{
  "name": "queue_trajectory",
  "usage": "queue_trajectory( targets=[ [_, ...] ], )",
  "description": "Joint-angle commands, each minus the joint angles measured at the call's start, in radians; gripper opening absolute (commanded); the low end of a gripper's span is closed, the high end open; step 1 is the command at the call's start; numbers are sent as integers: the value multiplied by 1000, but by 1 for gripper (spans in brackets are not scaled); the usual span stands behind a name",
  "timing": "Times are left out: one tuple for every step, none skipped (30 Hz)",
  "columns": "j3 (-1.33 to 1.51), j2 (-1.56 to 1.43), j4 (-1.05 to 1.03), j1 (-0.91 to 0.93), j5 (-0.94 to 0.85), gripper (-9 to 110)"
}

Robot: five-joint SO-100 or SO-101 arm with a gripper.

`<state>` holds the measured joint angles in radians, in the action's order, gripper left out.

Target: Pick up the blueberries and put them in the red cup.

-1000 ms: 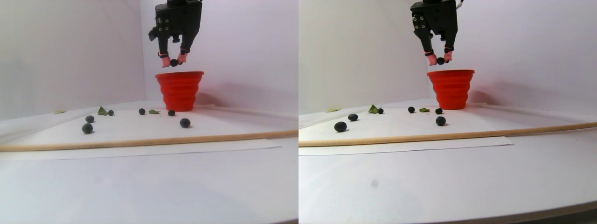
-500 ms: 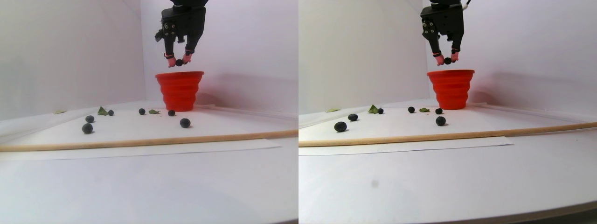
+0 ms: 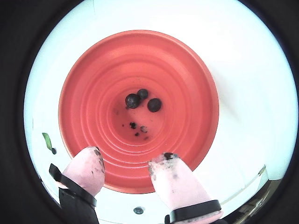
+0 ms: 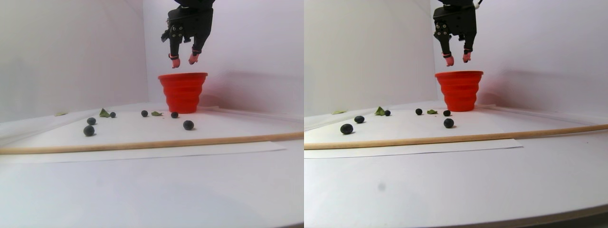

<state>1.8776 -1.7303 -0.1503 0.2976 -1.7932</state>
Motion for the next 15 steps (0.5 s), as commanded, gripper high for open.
queue_trajectory(
  targets=[
    [-43,-117,23,12,-11,19],
    [-31,-127,23,12,-14,18],
    [-21,-137,23,12,-15,18],
    [-11,-147,21,12,-17,18],
    [-2,-161,15,11,-17,18],
    [8,-173,9,11,-17,18],
    [17,-186,5,11,-17,18],
    [25,-198,-3,9,-15,18],
    [32,-213,-11,8,-15,18],
    [41,-227,-18,8,-12,18],
    [49,-239,-25,6,-11,18],
    [60,-252,-31,6,-9,18],
    [69,-261,-34,5,-9,18],
    [80,-270,-35,5,-9,18],
    [92,-278,-35,5,-11,18]
  ],
)
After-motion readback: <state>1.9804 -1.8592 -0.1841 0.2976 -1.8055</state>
